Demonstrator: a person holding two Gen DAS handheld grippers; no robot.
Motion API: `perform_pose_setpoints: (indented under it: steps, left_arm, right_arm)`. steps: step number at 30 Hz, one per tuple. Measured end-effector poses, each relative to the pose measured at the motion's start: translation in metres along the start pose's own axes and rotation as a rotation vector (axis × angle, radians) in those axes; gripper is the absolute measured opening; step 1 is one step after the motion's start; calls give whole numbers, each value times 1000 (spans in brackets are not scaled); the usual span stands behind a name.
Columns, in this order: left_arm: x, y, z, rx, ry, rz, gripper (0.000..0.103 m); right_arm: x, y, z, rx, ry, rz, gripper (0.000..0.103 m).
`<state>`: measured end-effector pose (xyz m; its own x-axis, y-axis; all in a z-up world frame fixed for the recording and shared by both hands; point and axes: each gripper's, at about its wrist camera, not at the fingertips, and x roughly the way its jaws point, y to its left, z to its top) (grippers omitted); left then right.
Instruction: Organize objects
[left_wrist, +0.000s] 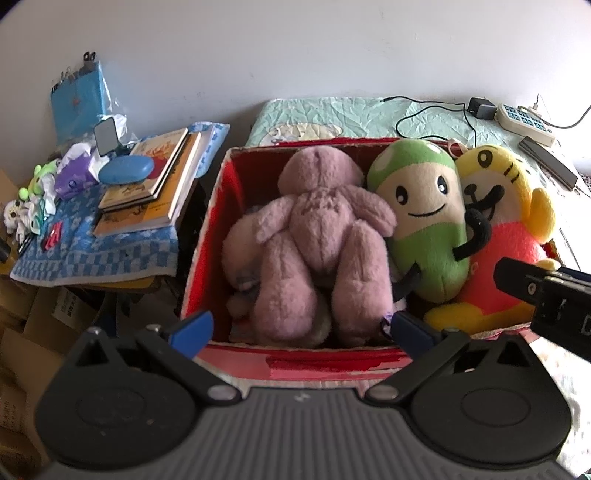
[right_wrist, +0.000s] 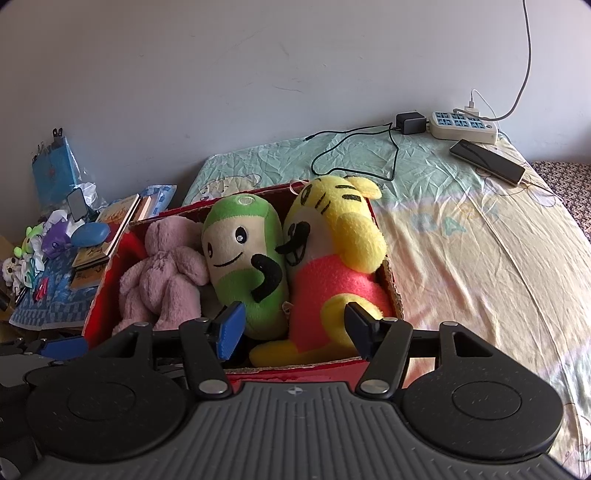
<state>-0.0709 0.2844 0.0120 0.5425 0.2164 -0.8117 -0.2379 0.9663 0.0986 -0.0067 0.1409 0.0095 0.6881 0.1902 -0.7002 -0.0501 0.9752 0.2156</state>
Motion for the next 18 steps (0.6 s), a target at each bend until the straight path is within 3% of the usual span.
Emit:
perform_pose_setpoints:
  steps: [18]
  left_arm:
    - [1,-1,-1,9,-18,-12,102]
  right_arm:
    - [3,-1,-2,3,9,6,63]
